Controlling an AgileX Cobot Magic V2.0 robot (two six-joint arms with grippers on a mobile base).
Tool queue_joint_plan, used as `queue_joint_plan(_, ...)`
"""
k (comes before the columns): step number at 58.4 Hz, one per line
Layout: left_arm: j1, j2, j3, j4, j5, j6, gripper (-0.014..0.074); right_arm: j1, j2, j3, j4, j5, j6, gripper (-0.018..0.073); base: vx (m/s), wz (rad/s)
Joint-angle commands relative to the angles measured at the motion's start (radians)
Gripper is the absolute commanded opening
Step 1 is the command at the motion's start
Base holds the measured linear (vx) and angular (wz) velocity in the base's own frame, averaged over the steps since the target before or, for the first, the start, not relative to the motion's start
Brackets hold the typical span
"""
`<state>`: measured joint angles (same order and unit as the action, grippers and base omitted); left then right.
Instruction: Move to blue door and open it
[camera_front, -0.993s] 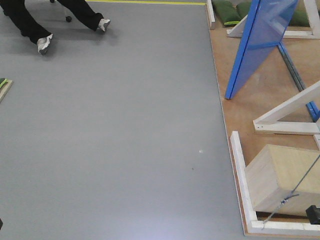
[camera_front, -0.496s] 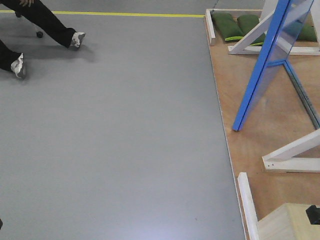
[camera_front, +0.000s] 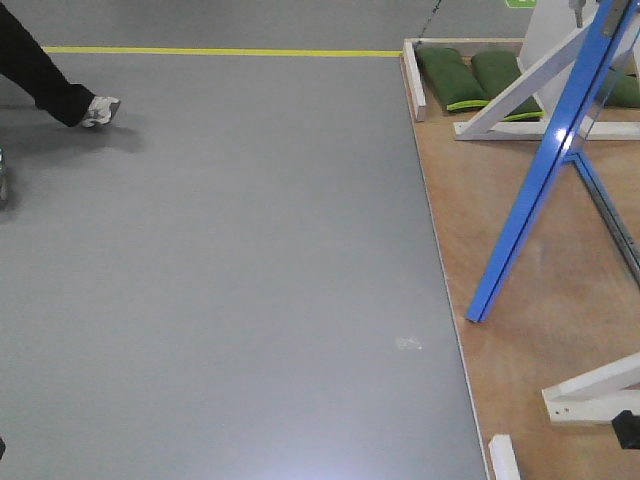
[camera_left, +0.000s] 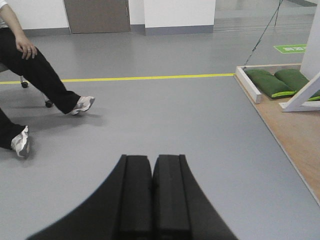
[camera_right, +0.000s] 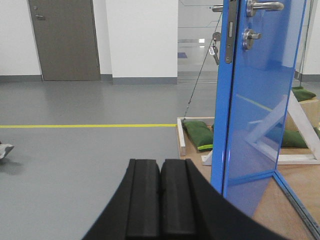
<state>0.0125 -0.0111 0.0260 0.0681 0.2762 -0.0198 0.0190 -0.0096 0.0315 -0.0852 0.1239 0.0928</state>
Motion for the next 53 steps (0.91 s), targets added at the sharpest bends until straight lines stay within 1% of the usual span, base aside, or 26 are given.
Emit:
queue_joint_plan(1, 0.007, -0.016, -0.027, -0.003, -0.084, -0.007, 0.0073, -0.001, -0.016, 0.000, -0.001, -0.085, -0.002, 0.0011, 0.46, -0.03)
queue_joint_plan(29, 0.006, -0.016, -0.027, -0.003, -0.085, -0.007, 0.0073, -0.001, -0.016, 0.000, -0.001, -0.085, -0.002, 0.0011, 0.44, -0.01)
queue_joint_plan(53, 0.007, -0.016, -0.027, -0.003, -0.085, -0.007, 0.0073, -0.001, -0.016, 0.000, -0.001, -0.085, -0.002, 0.0011, 0.35, -0.04)
